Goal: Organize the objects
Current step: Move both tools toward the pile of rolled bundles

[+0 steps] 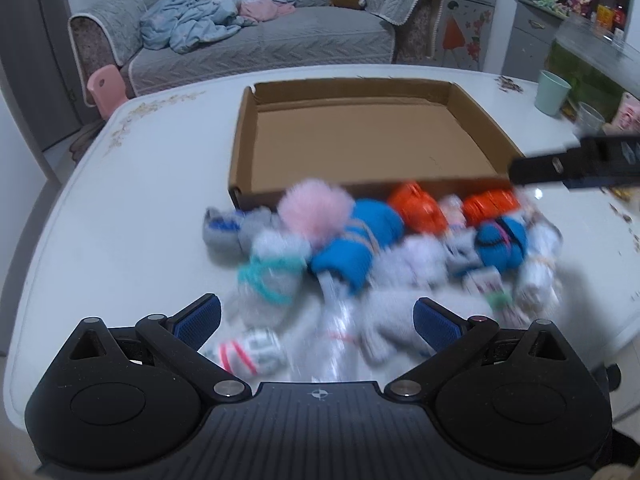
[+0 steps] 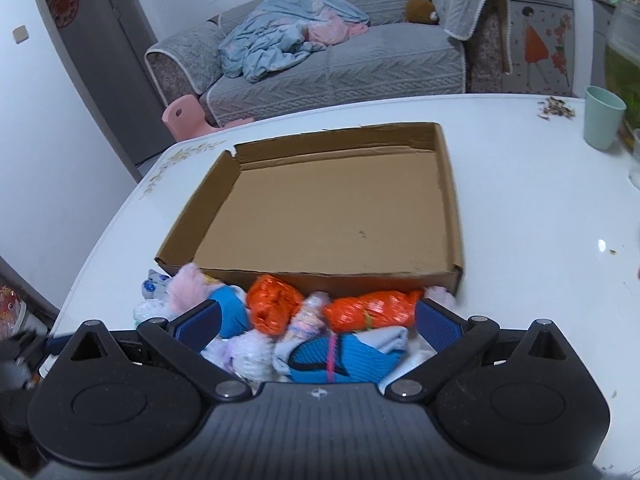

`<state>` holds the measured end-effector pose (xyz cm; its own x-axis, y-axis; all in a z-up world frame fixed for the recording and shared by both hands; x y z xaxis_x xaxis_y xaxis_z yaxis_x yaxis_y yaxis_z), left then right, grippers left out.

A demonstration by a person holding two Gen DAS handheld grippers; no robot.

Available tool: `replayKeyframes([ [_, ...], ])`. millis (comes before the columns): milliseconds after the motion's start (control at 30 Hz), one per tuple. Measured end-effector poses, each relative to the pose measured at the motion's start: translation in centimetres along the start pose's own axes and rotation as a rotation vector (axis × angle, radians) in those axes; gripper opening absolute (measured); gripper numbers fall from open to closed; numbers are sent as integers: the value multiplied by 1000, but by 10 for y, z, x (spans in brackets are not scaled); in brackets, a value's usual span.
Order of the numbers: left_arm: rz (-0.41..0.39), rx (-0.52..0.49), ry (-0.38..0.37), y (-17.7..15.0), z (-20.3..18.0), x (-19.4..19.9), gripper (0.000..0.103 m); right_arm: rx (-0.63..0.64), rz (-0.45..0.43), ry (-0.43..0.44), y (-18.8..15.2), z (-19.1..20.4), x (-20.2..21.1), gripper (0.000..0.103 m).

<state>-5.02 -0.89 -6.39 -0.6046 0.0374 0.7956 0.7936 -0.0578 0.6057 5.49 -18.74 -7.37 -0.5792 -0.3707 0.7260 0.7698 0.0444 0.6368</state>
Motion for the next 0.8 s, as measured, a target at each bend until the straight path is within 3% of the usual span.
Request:
replayKeyframes([
  [233, -8, -30, -157, -49, -33, 22, 102, 22, -62, 17, -14, -20, 21, 103],
  [367, -9, -65, -218, -69, -50, 11, 102, 137, -150, 19, -36, -27, 32, 103],
  [467, 0, -71, -227, -77, -55, -4, 100, 228, -197, 79, -52, -25, 33, 103],
  [567, 19, -73, -223, -81, -57, -18, 98, 331, -217, 67, -65, -24, 25, 102],
  [800, -36, -98, -213, -80, -60, -22, 93, 392, -201, 95, -75, -31, 4, 102],
])
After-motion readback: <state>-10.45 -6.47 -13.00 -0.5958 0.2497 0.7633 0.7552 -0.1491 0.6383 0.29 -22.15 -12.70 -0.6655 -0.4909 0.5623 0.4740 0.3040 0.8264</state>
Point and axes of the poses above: each gripper's, at about its wrist camera, not at the fingertips, and x roughly against the way its jaws point, z to its left, y to its top, the point moved 5 cm from there along -x, roughly the way its jaws point, and after that the axes turned 2 degrees about -y, right-handed, at the moved point
